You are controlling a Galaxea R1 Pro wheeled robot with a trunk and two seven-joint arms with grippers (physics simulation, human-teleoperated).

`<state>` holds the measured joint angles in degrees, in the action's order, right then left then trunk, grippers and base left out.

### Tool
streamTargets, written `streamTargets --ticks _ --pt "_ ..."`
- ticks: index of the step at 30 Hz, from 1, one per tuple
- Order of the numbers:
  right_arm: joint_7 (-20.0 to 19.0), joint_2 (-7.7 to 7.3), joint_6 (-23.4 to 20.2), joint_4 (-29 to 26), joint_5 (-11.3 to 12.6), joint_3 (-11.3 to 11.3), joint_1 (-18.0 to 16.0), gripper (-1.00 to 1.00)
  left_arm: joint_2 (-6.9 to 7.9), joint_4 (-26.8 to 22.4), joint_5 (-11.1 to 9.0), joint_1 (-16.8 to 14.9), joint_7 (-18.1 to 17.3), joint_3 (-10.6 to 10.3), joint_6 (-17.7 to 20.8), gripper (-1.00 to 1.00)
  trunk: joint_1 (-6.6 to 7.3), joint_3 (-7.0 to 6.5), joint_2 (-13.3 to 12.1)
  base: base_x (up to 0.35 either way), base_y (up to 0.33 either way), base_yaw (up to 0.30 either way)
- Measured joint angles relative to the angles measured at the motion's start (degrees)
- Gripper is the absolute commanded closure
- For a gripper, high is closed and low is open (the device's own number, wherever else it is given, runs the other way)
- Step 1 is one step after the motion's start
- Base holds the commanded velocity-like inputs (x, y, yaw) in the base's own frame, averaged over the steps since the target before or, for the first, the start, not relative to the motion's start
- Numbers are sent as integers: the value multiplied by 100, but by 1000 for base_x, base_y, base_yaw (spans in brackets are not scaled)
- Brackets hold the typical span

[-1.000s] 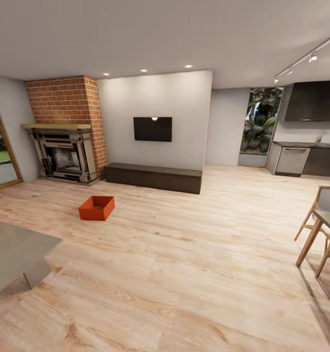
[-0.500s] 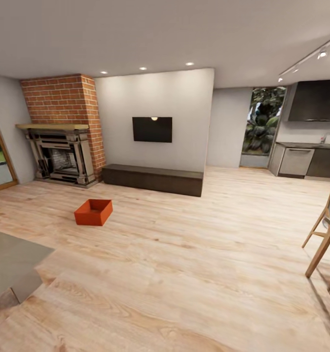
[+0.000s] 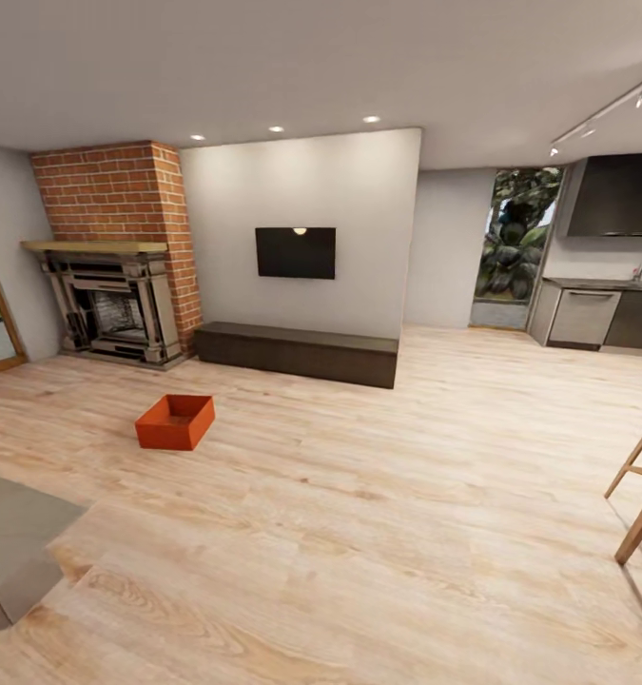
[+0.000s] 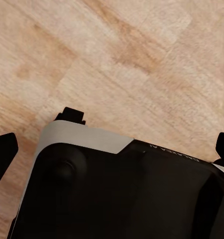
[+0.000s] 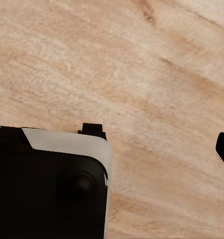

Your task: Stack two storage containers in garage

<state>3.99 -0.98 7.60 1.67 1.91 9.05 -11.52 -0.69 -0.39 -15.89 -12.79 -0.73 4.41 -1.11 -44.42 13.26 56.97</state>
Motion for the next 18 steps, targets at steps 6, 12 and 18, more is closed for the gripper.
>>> streamTargets --ticks 6,12,18 --pt "0 0 0 0 0 0 0 -100 0 0 0 0 0 0 0 -100 0 0 0 324 0 0" --pt "0 0 0 0 0 0 0 -100 -1 0 1 0 1 0 -6 -100 0 0 0 324 0 0" --pt "0 0 0 0 2 0 0 -100 -1 -1 0 0 1 0 -15 -100 0 0 0 324 0 0"
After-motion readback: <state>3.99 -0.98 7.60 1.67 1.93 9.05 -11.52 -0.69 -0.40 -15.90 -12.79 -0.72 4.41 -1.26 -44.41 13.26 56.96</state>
